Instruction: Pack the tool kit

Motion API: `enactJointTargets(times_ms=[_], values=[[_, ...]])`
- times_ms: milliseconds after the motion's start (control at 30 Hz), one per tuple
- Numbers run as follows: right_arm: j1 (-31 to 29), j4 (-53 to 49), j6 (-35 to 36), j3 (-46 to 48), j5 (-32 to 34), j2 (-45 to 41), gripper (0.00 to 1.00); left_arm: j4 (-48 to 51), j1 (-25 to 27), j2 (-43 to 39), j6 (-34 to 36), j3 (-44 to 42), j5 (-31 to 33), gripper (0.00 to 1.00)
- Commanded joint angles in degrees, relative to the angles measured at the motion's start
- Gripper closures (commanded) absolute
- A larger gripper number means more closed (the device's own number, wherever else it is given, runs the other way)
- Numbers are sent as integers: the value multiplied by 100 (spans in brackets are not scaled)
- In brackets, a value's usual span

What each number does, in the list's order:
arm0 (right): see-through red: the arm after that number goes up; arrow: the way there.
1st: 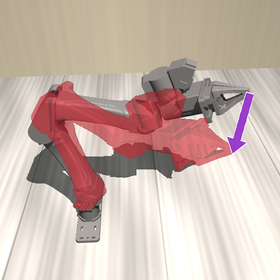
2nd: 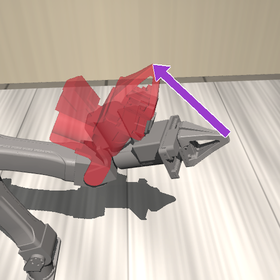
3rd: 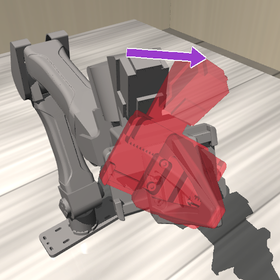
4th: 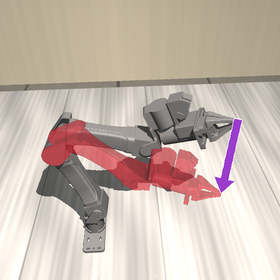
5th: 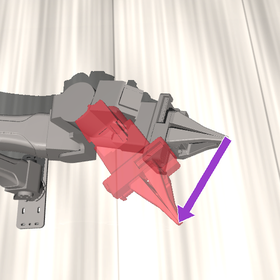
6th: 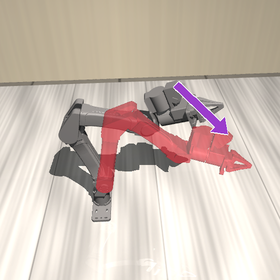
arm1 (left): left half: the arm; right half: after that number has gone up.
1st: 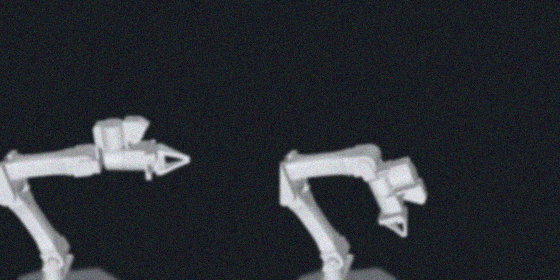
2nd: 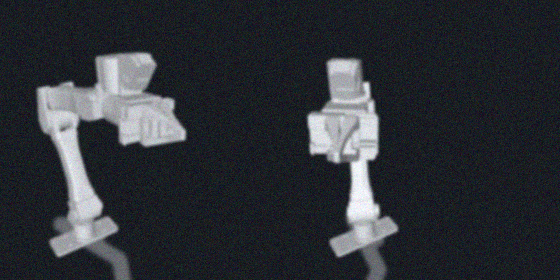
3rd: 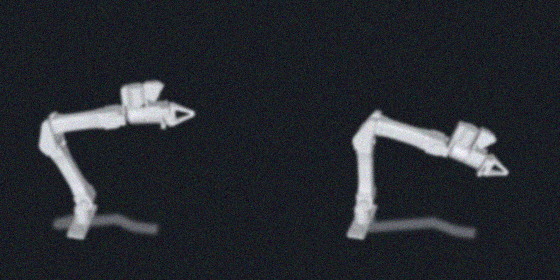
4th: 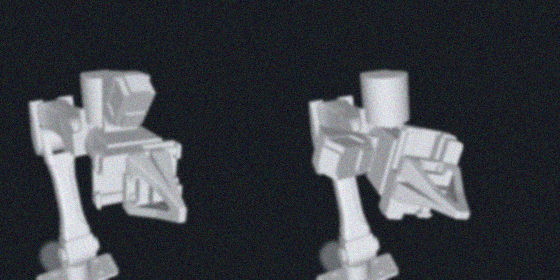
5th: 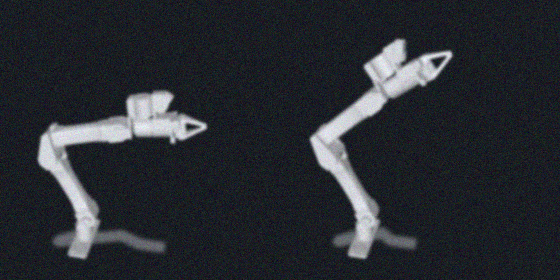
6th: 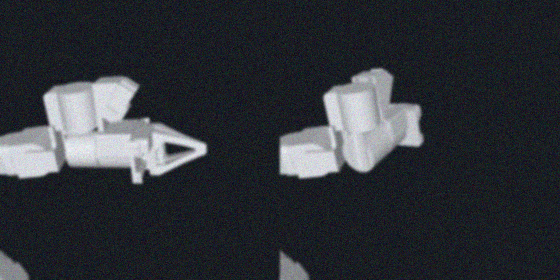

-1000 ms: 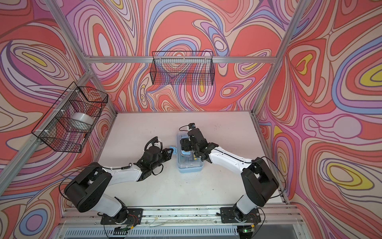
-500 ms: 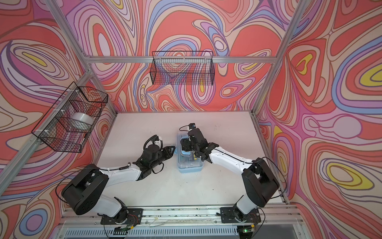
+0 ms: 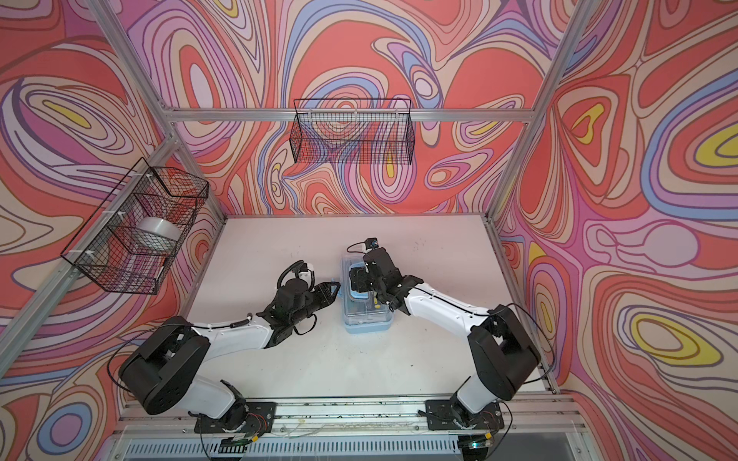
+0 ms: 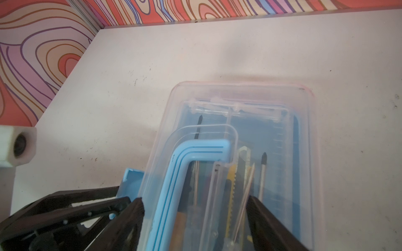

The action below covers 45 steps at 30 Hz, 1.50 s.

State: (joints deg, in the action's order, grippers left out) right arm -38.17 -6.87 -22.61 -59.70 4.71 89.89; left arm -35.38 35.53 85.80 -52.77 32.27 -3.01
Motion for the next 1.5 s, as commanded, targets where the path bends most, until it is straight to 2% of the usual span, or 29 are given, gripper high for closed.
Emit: enactJointTargets(times_ms=[0, 467, 1033, 1367, 1467], values=[[19, -684, -138, 257, -40, 83, 22, -36, -2, -107, -66, 47, -6, 61], [20, -654, -146, 270, -47, 74, 22, -80, -5, -319, -50, -19, 38, 65], [20, -701, -120, 266, -20, 135, 22, -613, -2, 187, -270, -89, -208, 78], [17, -733, -77, 203, 2, 202, 22, -731, -2, 327, -286, -72, -358, 81], [20, -719, -77, 202, -5, 232, 22, -663, -2, 335, -263, -34, -395, 78]])
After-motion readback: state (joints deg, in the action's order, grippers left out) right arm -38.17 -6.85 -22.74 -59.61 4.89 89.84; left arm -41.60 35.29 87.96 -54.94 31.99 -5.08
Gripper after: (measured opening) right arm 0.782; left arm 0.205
